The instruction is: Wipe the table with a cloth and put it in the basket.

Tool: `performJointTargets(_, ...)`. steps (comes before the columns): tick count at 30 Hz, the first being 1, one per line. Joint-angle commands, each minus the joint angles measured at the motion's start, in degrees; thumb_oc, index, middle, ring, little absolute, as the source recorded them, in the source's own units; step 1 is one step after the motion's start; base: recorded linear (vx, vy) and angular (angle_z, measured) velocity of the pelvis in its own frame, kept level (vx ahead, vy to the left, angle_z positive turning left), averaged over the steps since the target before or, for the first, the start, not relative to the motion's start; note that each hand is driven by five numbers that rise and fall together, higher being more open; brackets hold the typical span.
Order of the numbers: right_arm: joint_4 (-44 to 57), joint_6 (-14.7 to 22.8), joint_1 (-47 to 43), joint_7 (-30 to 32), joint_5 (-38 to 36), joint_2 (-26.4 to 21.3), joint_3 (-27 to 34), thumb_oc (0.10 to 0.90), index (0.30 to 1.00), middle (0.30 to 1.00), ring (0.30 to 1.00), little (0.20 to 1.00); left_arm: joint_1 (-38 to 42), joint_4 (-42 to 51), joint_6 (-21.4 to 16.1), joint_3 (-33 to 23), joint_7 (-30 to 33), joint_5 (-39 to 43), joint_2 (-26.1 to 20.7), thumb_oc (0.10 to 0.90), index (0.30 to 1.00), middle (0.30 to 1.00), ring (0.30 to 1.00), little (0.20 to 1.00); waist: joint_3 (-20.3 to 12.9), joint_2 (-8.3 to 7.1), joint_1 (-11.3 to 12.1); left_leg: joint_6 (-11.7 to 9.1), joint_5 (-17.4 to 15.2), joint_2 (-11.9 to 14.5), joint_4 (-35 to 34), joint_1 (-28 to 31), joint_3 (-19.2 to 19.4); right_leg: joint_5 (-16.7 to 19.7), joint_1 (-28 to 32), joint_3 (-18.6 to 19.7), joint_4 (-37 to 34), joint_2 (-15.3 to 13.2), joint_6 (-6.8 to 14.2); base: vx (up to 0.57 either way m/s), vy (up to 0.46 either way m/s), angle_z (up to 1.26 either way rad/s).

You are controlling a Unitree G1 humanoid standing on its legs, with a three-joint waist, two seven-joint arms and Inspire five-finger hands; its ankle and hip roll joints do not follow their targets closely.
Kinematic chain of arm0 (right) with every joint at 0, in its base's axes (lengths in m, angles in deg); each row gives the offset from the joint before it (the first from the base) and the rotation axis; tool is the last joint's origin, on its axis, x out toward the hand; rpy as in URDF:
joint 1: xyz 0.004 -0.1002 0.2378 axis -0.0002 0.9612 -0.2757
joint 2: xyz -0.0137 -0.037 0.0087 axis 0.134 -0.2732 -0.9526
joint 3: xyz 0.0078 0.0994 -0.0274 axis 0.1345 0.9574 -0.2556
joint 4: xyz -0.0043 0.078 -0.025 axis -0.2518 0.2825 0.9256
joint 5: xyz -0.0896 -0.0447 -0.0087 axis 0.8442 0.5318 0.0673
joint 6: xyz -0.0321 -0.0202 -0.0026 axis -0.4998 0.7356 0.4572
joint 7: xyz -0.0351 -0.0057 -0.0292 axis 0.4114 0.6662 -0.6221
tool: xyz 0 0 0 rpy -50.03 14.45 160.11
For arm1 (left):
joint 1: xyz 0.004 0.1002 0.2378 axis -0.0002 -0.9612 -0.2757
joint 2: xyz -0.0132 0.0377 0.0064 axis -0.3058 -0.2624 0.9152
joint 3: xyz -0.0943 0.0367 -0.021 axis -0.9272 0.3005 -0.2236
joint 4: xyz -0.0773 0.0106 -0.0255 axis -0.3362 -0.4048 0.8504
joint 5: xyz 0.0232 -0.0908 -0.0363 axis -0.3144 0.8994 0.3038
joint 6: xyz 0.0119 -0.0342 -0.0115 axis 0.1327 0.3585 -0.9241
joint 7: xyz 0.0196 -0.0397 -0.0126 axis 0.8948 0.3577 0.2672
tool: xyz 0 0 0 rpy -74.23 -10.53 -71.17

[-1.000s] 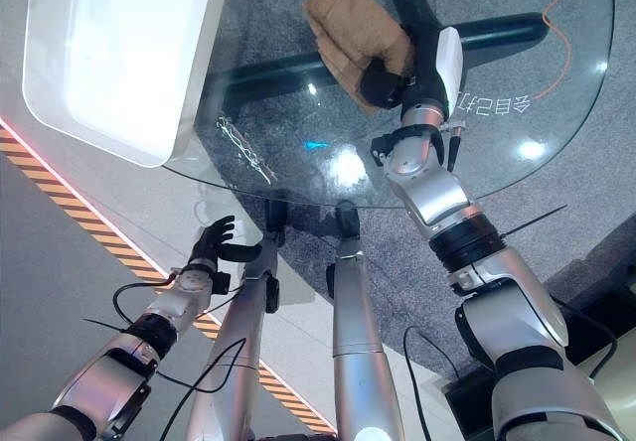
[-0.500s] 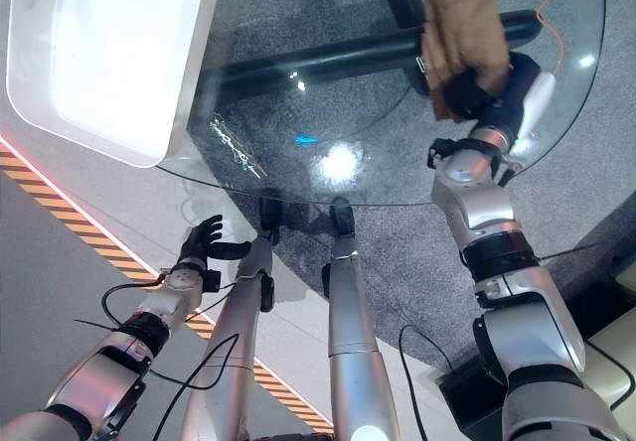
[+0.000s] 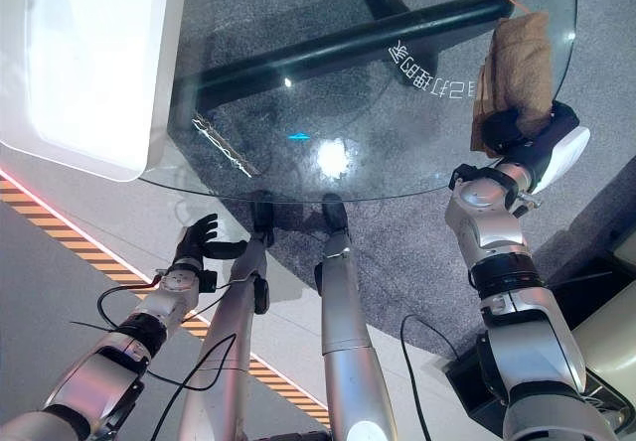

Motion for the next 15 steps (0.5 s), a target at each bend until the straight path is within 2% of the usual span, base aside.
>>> performJointTargets(1,7.0,2.5,-3.2,0.2,7.6,-5.5,-0.6,0.1,0.3,0.3,0.3,0.2,-3.6,-1.7,-0.6,-1.6,0.3,0.8,2.7,0.8,0.9,0.9,0.9,0.9,-1.0,3.66,0.2,1.5,-8.3,-1.5,3.7,1.8,1.4,6.8,-0.7,-3.4,-8.5,2.2,-0.2,0.0,0.035,-0.05)
performJointTargets(8,12.0,0.1,-6.8,-4.3,14.2,-3.8,-3.5,0.1,0.3,0.3,0.3,0.2,-3.2,-1.0,1.0,-2.2,0.0,1.0,3.2,0.8,0.9,0.9,0.9,0.9,-1.0,4.24,0.7,1.3,-8.3,-1.4,4.0,1.7,1.5,6.2,-1.0,-3.5,-7.7,2.1,-0.3,0.01,0.046,-0.01)
performJointTargets(15,17.7,-5.0,-9.1,-12.0,19.3,-1.6,-7.9,0.1,0.3,0.3,0.3,0.2,-3.7,0.4,1.7,-2.4,0.4,0.7,4.6,0.8,0.9,0.9,0.9,0.9,-1.0,4.68,1.2,1.3,-8.2,-1.7,3.9,1.7,1.4,5.7,-1.1,-3.3,-7.3,2.3,-0.5,0.01,0.044,0.0)
